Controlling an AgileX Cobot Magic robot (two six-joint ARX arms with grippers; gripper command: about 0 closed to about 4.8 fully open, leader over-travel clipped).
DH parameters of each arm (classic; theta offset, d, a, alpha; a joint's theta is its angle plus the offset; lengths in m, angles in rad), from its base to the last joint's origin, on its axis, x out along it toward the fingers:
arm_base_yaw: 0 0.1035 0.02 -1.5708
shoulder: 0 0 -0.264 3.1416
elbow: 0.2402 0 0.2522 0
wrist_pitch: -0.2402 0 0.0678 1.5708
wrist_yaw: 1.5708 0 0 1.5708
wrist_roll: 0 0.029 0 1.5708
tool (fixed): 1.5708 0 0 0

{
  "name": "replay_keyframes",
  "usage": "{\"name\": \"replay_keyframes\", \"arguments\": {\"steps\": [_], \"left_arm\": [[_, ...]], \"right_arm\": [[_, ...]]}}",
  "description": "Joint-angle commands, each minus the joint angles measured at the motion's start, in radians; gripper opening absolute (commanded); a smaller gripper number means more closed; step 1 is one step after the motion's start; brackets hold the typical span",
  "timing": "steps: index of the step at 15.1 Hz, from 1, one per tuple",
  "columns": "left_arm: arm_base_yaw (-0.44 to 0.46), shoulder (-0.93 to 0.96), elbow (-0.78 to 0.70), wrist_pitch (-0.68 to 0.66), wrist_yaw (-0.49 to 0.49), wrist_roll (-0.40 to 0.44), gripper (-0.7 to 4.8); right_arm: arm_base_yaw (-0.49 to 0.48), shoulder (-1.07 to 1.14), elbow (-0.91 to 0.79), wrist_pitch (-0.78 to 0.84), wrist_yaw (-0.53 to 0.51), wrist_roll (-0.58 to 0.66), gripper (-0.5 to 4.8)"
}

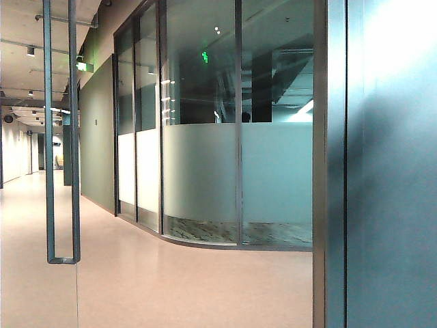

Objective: Raise the arm to find the leftmost switch on the wall and turn on the lights.

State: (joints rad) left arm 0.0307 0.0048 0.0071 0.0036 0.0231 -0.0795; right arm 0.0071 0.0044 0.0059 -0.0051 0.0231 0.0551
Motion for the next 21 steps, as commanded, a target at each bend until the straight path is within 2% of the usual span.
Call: {"name": "replay_keyframes", "arguments": {"steps": [1,9,11,13,15,16,18,20,21], "left_arm": [[0.002,-0.001,0.002,0.012,0.0,0.0,-0.05],[0.001,-0.001,0.002,0.019,0.004,-0.007,-0.05],[0.001,-0.001,0.002,0.065,0.003,-0.007,-0.05],[0.001,-0.001,0.002,0.21,0.031,-0.04,-0.05],[0.001,-0.001,0.004,0.488,0.098,-0.167,-0.05],[0.001,-0.001,0.02,0.595,0.097,-0.185,-0.05],[0.001,0.0,0.122,0.599,0.097,-0.184,-0.05],[0.002,0.027,0.293,0.508,0.071,-0.182,-0.05],[0.002,0.067,0.376,0.487,0.043,-0.183,-0.05]], "right_arm": [[0.001,-0.003,0.002,0.009,0.001,-0.003,-0.01],[0.001,-0.003,0.002,0.019,0.001,-0.003,-0.01],[0.001,-0.003,0.003,0.093,0.001,0.024,-0.01],[0.001,-0.003,0.022,0.177,0.001,0.055,-0.01],[0.001,-0.003,0.079,0.212,0.002,0.055,-0.01],[0.001,-0.002,0.119,0.228,0.005,0.055,-0.01],[0.001,-0.002,0.224,0.249,0.065,0.053,-0.01],[0.001,0.042,0.353,0.249,0.144,0.048,-0.01],[0.0,0.093,0.426,0.249,0.143,0.045,-0.01]]}}
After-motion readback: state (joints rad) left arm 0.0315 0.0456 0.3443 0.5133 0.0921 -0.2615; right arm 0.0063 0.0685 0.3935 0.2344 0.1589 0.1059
